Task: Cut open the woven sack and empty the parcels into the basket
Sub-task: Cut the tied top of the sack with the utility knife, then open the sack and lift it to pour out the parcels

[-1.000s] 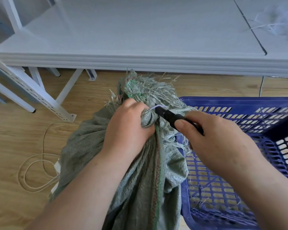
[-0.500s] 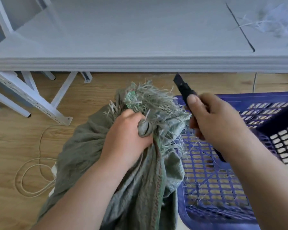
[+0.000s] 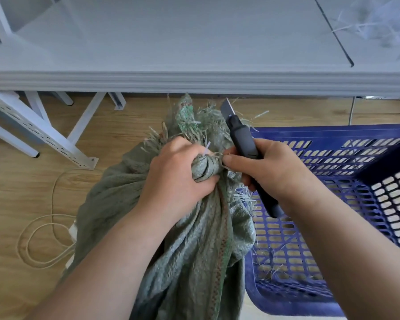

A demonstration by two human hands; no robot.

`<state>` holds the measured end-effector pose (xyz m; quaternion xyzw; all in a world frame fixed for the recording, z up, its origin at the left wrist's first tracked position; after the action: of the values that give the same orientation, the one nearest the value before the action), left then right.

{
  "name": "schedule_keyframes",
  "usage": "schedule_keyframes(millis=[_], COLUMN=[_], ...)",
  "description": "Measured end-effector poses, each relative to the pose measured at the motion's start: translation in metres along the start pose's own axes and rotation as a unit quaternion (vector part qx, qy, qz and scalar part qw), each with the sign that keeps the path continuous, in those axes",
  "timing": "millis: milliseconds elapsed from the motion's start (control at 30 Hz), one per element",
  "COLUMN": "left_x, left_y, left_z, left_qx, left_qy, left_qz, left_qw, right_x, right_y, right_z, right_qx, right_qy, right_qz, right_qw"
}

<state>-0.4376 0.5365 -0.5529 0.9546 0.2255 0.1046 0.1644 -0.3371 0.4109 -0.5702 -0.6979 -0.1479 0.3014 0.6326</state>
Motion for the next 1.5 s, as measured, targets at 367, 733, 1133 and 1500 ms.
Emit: schedule_keyframes(millis=[367, 733, 1133, 1500], left_x=[-0.006, 0.010, 0.098, 0.140], left_y=[0.029, -0.003, 0.140, 0.140], left_z=[-0.023, -0.028, -0.020, -0.021], left_qx=[0.045, 0.149, -0.054, 0.053], left_qy=[0.080, 0.026, -0.104, -0.124], left_qz=[0.096, -0.043, 0.089, 0.010], left_qw=[0.991, 0.988, 0.989, 0.991], right_x=[0.004, 0.006, -0.013, 0.008], right_y=[0.003, -0.026, -0.085, -0.105], right_z=[0.001, -0.074, -0.139, -0.214], right_qx=[0.154, 0.202, 0.134, 0.150], right_qy=[0.002, 0.249, 0.270, 0.397], right_qz=[0.034, -0.071, -0.146, -0.167], right_qw=[0.987, 0.944, 0.942, 0.890])
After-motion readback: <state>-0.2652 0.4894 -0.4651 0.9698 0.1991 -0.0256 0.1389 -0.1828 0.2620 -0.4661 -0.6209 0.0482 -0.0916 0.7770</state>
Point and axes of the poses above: each hand's wrist, its own x-axis towards the middle knuckle, its own z-axis out of the palm, y = z × x, the point moved 5 cm from there along x, towards the middle knuckle, and after that the axes turned 11 degrees about x, right-handed, at the moved point
